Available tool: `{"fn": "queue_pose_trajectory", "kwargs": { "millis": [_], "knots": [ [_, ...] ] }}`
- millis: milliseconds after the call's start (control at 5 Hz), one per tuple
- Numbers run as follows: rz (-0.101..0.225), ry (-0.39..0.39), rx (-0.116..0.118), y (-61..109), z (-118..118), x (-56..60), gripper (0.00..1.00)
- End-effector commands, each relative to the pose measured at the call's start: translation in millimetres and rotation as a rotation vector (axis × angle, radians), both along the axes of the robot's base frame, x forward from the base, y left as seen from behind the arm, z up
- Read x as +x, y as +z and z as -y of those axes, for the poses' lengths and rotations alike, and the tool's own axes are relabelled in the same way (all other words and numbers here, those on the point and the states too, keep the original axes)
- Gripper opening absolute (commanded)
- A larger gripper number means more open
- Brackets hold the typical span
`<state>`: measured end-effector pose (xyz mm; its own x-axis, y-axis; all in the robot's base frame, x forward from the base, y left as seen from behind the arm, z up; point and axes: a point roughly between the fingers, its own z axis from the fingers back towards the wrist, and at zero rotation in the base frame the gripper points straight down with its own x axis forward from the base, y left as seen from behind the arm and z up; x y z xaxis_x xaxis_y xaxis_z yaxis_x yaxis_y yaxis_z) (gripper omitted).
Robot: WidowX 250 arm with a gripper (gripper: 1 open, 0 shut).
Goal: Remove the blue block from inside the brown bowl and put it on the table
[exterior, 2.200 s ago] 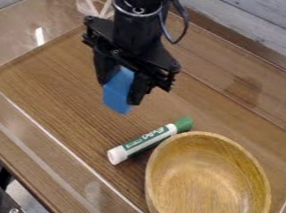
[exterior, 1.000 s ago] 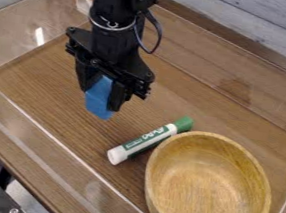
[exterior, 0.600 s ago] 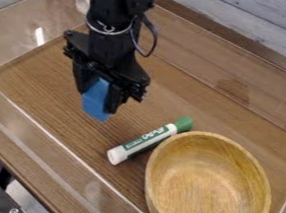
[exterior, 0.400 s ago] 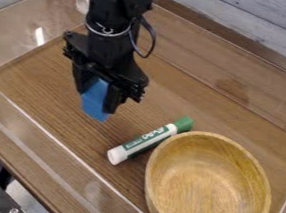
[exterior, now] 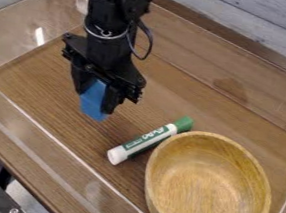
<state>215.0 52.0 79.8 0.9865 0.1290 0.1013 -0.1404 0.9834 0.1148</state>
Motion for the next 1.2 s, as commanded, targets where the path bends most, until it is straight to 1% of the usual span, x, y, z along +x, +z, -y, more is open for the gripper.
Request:
{"fn": "queue_pose_trajectory", "kwargs": {
  "millis": [0, 400, 600, 1000],
  "knots": [
    [0.023, -0.001, 0.013, 2.3, -4.6, 4.6, 0.0],
    [0.019, -0.005, 0.017, -2.3, -8.3, 6.6, 0.0],
    [0.017, -0.007, 0.018, -4.1, -9.7, 7.5, 1.0],
    [0.008, -0.013, 0.011, 1.0, -10.7, 10.1, 1.0]
  ]
}}
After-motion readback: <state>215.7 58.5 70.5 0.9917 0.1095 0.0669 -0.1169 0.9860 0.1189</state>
